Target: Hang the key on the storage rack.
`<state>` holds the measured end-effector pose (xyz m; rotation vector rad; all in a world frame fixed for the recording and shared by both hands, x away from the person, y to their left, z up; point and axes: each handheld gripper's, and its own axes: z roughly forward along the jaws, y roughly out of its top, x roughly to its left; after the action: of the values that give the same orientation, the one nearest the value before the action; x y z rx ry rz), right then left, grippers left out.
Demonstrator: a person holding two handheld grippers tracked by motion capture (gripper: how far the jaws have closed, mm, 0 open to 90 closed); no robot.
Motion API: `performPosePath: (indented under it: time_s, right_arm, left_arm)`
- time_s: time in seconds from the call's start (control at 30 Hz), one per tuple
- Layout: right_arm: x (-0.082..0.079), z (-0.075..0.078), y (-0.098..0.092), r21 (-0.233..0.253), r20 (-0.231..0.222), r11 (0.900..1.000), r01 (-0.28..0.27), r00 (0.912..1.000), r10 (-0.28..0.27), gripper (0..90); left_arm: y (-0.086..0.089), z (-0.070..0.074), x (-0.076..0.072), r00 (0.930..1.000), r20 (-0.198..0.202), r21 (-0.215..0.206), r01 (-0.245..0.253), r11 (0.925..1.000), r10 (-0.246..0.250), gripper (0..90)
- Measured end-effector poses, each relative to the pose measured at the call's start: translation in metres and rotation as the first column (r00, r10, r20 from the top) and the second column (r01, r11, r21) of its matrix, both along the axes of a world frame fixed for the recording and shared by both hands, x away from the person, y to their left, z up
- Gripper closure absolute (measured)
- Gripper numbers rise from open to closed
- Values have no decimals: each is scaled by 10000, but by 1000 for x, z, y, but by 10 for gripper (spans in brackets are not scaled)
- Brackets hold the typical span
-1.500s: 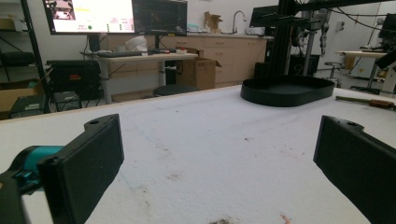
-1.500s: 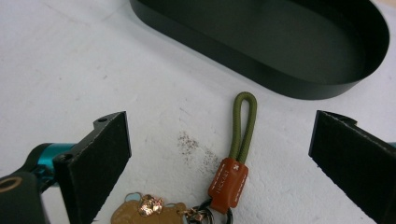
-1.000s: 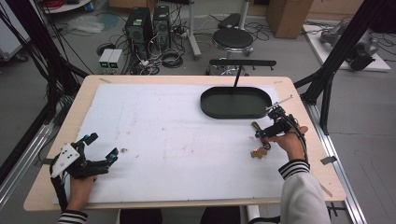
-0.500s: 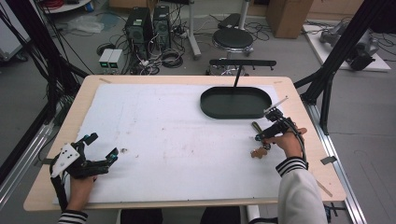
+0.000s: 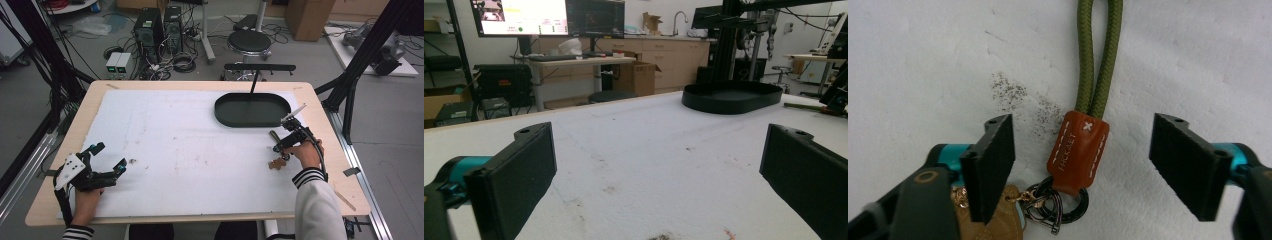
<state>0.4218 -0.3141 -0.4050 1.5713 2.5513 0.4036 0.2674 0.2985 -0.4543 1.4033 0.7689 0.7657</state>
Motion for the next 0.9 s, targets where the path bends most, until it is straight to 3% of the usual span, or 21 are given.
performPosePath:
  time_s: [0.07,0.23,0.33,0.37,0.53,0.67,0.9]
  right_arm:
    - [0,-1,1,-24,-72,10000,46,10000,-46,372]
    - [1,-3,2,-64,-98,10000,36,9999,-36,446]
    - [1,-3,3,-155,-160,9999,-37,9999,35,554]
    - [1,-3,5,-329,-245,9994,-143,9996,135,619]
    - [0,-1,11,-722,-188,9973,-111,9998,98,730]
    - [0,-1,14,-939,-210,9954,-196,9996,177,737]
    - [-1,4,12,-544,93,9980,-316,9994,321,738]
  left_arm:
    - [0,0,0,10000,3,-3,-1,10000,1,21]
    - [0,0,0,10000,5,9,-4,10000,4,21]
    - [0,0,0,10000,2,-8,-12,10000,12,21]
    - [0,0,0,10000,0,8,-8,10000,8,21]
    - [0,0,0,10000,2,-3,-14,10000,14,21]
    - [0,0,0,10000,4,18,-8,10000,8,20]
    - [0,0,0,10000,4,10,-10,10000,10,20]
